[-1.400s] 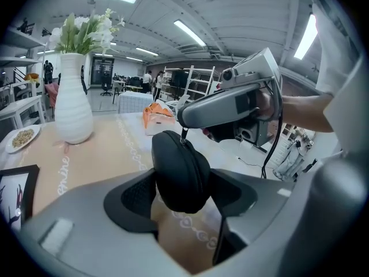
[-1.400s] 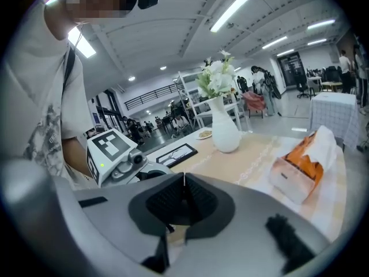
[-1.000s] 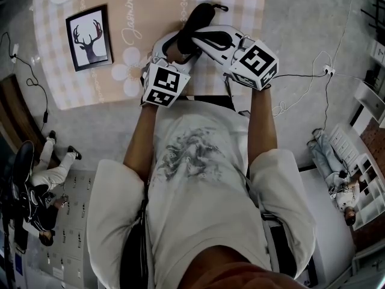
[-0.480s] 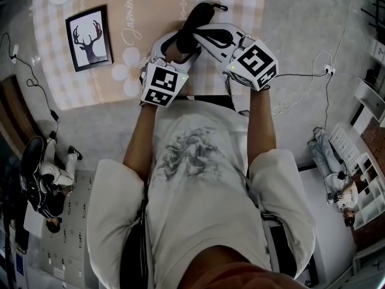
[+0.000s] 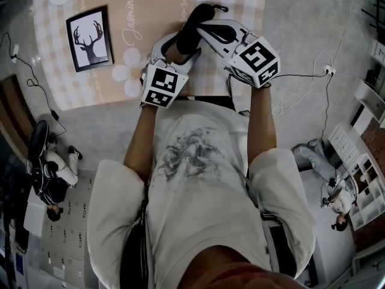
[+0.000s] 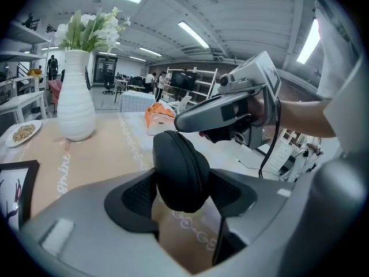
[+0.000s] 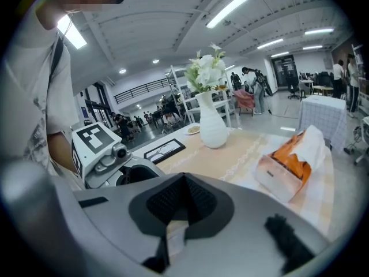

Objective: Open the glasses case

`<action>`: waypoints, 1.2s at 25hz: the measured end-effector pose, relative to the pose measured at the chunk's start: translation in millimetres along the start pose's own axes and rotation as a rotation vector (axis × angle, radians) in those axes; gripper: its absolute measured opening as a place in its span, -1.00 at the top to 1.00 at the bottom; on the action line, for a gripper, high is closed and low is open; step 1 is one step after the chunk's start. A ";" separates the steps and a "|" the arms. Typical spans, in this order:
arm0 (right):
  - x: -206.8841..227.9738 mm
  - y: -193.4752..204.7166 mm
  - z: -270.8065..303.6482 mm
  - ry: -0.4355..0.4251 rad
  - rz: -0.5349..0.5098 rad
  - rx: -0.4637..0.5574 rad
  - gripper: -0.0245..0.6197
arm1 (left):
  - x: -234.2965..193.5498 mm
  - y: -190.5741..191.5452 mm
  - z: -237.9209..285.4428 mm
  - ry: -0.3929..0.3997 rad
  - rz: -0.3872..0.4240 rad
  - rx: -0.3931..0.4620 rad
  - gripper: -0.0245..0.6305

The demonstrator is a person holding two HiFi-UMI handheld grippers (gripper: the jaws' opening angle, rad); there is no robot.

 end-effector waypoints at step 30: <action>37.9 3.4 2.7 0.136 0.043 -0.022 0.88 | -0.7 4.3 0.4 -0.005 -0.016 -0.005 0.05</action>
Point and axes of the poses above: the fingertips, and each gripper's own axes: z forward along the fingers, x to its right, y out of its underside, the point moved 9 cm from there along -z, backward along the fingers, and after that the axes turned 1 degree about -z, right-handed, at the moved point
